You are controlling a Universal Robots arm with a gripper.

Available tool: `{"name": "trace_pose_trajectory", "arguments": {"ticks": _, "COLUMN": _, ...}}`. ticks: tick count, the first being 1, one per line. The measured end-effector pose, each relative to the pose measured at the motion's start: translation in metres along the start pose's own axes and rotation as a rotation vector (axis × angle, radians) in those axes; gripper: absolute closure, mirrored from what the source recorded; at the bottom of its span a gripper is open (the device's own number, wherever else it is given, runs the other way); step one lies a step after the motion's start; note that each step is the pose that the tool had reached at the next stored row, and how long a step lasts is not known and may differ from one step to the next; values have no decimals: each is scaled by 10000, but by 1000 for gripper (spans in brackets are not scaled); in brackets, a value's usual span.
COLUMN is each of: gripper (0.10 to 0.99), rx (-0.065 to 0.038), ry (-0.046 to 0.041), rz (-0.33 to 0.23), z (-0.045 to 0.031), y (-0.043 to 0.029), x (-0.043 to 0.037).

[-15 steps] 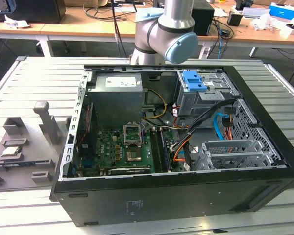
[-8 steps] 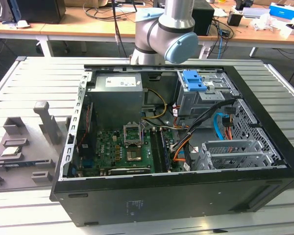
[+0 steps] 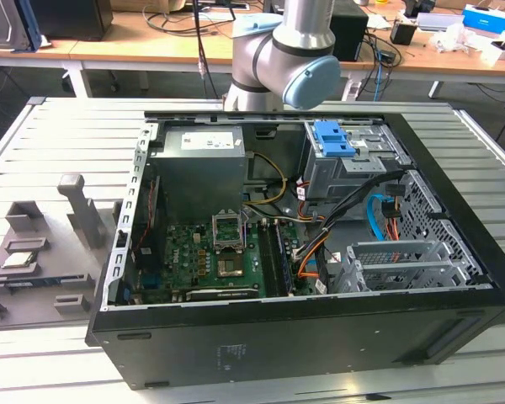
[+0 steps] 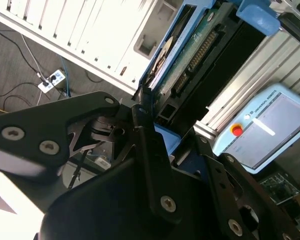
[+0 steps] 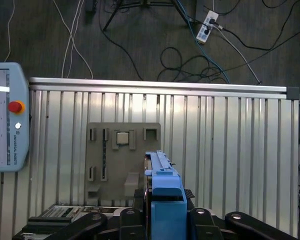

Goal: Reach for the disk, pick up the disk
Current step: 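Pick up the disk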

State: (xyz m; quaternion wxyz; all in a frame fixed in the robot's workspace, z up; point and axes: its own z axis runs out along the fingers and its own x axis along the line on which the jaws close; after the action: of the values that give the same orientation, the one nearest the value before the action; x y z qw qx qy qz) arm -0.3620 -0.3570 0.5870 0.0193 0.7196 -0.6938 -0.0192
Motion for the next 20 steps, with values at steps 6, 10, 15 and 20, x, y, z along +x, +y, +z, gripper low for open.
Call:
{"name": "trace_pose_trajectory", "arguments": {"ticks": 6, "gripper": 718, "rx": 0, "ry": 1, "rz": 0, "z": 70, "y": -14, "x": 0}}
{"name": "trace_pose_trajectory", "arguments": {"ticks": 10, "gripper": 718, "rx": -1, "ry": 1, "rz": 0, "z": 115, "y": -24, "x": 1}}
{"name": "trace_pose_trajectory", "arguments": {"ticks": 15, "gripper": 718, "rx": 0, "ry": 0, "rz": 0, "z": 173, "y": -37, "x": 1}}
{"name": "trace_pose_trajectory", "arguments": {"ticks": 20, "gripper": 718, "rx": -1, "ry": 1, "rz": 0, "z": 256, "y": -63, "x": 2}}
